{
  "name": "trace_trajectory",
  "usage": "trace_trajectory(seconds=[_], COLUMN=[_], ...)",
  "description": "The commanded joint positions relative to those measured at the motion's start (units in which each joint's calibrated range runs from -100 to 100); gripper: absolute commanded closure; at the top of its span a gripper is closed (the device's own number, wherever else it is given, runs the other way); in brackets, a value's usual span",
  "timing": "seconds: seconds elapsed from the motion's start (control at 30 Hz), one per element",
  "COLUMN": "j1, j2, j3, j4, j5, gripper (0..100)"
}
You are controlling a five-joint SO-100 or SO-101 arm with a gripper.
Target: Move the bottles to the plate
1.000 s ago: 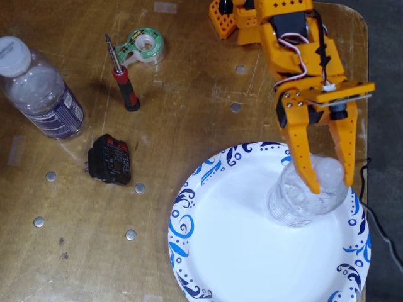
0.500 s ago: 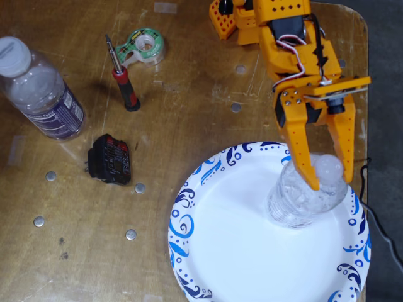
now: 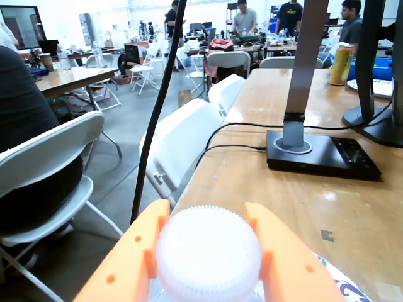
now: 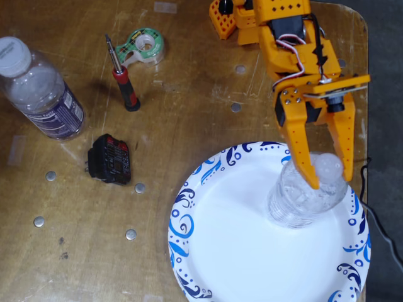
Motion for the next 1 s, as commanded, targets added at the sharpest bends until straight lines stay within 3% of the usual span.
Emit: trace_trajectory(seconds=[0.0, 0.77, 0.97], j1=[0.4, -2.0, -4.6], j2=[-0.4, -0.4, -0.4], j3=[-0.3, -0.2, -2.5], j4=[-0.4, -0.4, -1.0], j5=[0.2, -0.3, -3.0], gripper=[86, 51, 49])
